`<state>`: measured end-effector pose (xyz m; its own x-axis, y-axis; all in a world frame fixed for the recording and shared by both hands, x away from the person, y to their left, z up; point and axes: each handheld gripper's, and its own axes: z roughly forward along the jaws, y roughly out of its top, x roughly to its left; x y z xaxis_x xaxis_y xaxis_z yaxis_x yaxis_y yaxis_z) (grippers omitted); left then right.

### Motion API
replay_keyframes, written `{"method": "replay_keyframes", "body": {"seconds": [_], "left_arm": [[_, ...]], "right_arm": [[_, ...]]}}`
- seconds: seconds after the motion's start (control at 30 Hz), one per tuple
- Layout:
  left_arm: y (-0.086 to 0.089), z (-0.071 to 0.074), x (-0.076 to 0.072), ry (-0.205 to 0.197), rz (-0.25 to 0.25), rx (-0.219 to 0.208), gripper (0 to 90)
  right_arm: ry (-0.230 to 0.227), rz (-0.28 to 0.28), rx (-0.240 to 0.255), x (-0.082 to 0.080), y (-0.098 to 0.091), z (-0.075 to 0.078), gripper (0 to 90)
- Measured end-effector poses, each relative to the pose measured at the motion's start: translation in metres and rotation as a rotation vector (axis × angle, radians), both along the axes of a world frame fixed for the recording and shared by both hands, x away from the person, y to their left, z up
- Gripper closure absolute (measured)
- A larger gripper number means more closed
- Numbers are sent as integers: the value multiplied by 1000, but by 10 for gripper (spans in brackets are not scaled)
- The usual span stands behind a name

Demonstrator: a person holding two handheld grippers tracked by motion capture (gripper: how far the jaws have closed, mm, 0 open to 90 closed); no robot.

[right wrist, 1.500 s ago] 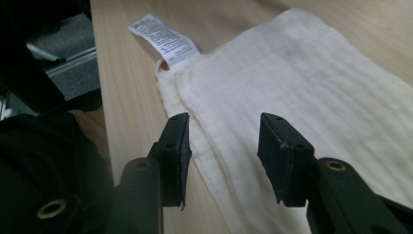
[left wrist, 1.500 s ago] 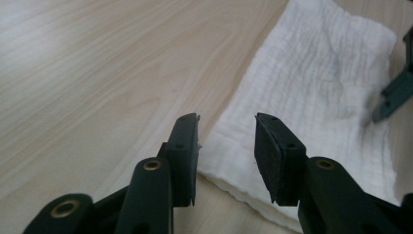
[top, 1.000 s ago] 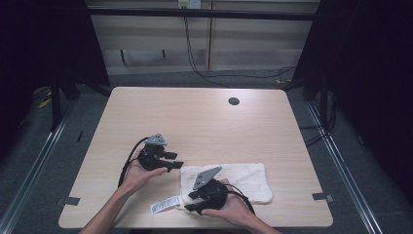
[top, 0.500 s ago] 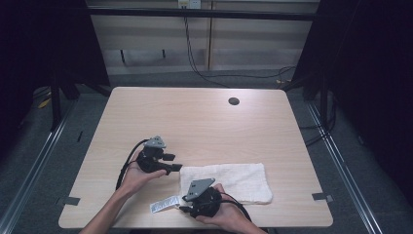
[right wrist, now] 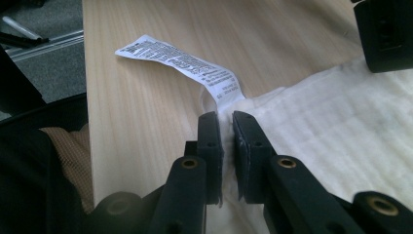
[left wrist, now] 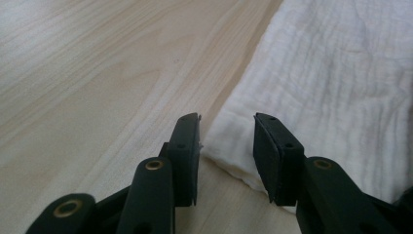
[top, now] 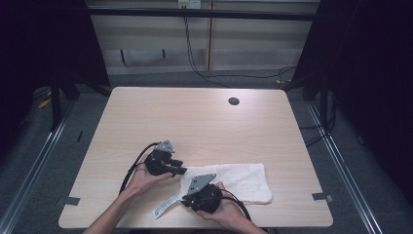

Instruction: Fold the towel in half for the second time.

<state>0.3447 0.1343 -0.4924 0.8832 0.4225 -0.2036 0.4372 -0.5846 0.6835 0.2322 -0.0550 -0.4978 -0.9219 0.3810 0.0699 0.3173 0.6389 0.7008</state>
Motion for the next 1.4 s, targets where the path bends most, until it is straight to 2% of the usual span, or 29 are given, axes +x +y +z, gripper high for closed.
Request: {"method": "replay_keyframes", "body": {"seconds": [0.17,0.3,0.37,0.43,0.5,0.6,0.7,0.77,0.83,0.9,1.03,1.2,1.4], "left_arm": [[-2,-5,0,-2,-8,13,607],[-4,-4,-4,-44,-10,42,633],[-5,-5,-6,-60,-18,48,678],[-6,-5,-8,-63,-42,43,758],[-6,-6,-9,-60,-51,35,830],[-5,-5,-8,-35,-60,34,852],[-4,-6,-7,-13,-50,9,854],[-3,-6,-6,-5,-44,8,854],[-2,-5,-7,3,-46,-6,855],[-1,-3,-7,2,-48,-1,857],[-1,3,-9,4,-40,-29,857],[6,13,-5,10,-10,-103,857],[16,24,-3,2,3,-139,857]], "right_arm": [[25,1,11,2,-1,0,825],[20,6,-2,3,1,1,825],[26,5,2,3,0,1,826],[30,5,5,4,0,1,828],[31,3,8,4,0,0,829],[41,-1,7,4,0,1,829],[50,-3,9,5,-1,1,831],[69,3,17,4,0,1,836],[68,11,15,3,2,1,836],[68,21,8,1,4,4,837],[73,19,59,1,2,14,837],[72,-1,102,3,-4,25,837],[58,-15,148,3,-7,37,838]]}}
